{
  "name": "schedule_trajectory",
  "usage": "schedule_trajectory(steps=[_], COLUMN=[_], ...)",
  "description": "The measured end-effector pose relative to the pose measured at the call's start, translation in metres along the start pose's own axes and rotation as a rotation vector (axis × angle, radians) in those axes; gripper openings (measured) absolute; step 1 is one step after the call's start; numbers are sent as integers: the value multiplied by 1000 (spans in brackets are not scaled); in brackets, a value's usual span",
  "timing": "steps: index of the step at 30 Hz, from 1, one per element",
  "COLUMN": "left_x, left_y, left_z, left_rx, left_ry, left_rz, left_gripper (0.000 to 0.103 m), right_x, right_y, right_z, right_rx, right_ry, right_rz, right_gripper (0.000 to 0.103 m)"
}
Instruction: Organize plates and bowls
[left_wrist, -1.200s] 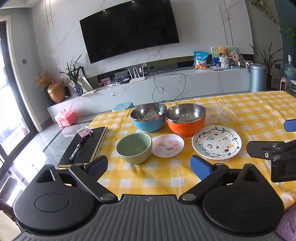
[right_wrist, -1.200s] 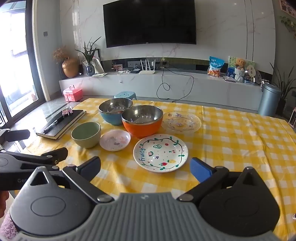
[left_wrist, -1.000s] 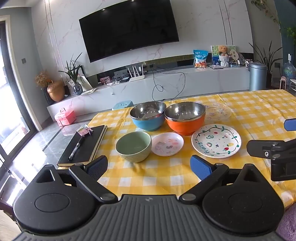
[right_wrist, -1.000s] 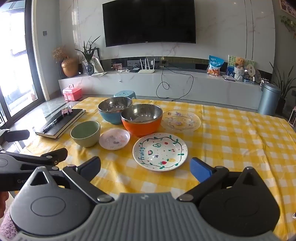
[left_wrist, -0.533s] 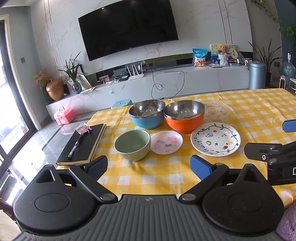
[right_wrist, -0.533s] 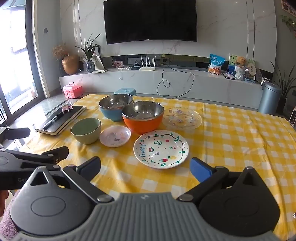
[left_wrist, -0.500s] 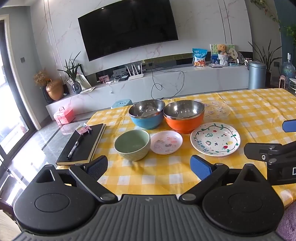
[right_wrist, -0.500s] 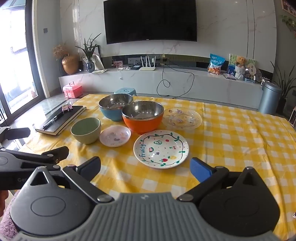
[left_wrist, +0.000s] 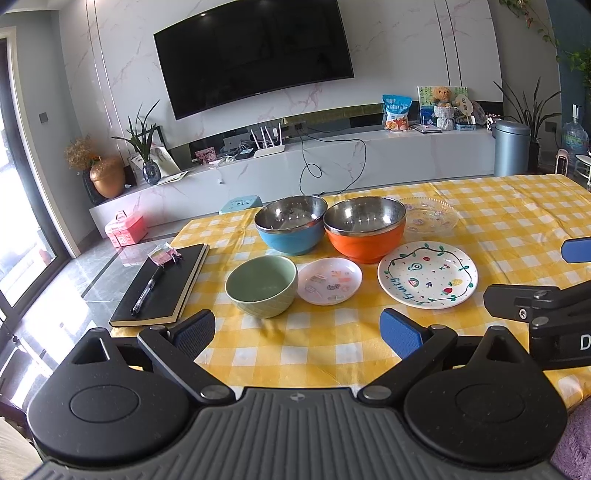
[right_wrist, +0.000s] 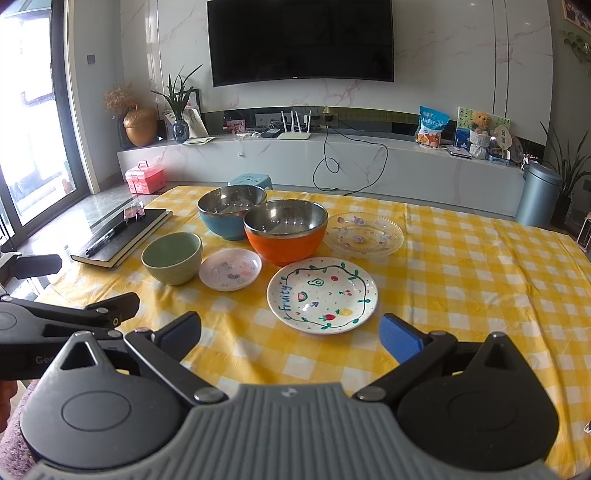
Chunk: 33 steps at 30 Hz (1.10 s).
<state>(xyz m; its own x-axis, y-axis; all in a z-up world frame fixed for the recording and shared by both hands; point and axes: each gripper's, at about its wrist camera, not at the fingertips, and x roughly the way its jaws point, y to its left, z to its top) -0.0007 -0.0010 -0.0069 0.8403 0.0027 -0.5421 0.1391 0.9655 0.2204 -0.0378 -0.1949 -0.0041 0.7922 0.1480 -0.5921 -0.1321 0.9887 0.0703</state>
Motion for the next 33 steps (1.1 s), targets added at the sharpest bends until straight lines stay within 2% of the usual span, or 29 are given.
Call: schedule_trajectory(steps=[33], left_x=[6], left_y=[-5], left_z=[-8], left_rx=[3], left_ry=[9], left_rz=[-4], left_gripper=[103], right_x=[2], right_y=[0], right_z=[-2], right_rx=[-1], right_ry=[8], right_rz=[2], right_gripper=[100])
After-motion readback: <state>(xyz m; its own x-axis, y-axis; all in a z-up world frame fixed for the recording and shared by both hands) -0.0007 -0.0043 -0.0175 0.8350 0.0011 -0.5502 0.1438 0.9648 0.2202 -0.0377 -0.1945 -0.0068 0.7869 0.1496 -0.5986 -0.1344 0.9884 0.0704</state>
